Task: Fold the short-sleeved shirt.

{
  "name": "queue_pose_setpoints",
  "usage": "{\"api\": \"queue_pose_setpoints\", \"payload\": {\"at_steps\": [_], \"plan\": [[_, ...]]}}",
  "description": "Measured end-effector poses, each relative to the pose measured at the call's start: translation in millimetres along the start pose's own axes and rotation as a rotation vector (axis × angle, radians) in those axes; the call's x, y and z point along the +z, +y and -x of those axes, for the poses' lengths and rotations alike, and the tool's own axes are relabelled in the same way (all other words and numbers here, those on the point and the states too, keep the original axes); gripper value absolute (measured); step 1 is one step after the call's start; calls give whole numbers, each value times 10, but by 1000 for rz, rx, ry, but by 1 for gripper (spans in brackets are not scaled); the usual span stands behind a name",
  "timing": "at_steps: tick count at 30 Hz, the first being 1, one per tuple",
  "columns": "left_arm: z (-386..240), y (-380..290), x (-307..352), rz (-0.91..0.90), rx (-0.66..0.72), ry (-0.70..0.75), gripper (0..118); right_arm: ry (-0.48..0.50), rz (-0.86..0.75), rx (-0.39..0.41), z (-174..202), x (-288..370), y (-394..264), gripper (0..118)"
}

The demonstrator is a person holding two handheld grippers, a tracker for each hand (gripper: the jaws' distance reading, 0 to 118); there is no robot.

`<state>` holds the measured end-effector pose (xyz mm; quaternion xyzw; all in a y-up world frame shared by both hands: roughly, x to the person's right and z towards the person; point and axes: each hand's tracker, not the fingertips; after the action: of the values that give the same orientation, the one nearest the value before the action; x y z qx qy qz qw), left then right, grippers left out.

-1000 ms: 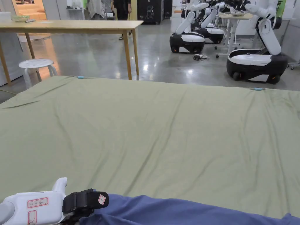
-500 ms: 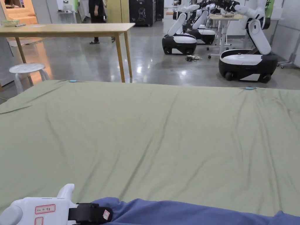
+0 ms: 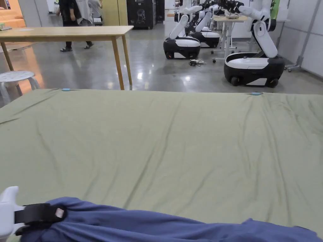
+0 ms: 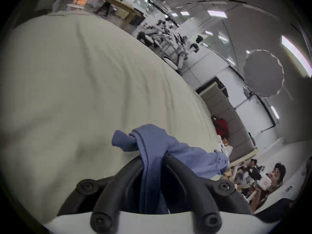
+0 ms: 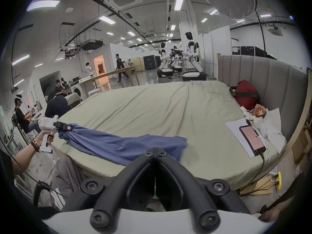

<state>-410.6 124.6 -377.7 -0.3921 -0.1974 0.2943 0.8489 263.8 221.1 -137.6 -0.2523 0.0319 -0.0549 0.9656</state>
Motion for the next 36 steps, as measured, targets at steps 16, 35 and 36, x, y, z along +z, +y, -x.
{"api": "queue_pose_setpoints", "payload": {"at_steps": [16,35,36], "plan": [[-1075,26,191,-60,-98,-120,7,27,9,13,61,-101,12,0],[-1723,-940,-1692,231,-124,-62,8,-24,3,-32,-161,161,-153,0],[-1702,-943,-1686,227,-123,-65,9,-31,4,-36,-176,168,-156,0]]}}
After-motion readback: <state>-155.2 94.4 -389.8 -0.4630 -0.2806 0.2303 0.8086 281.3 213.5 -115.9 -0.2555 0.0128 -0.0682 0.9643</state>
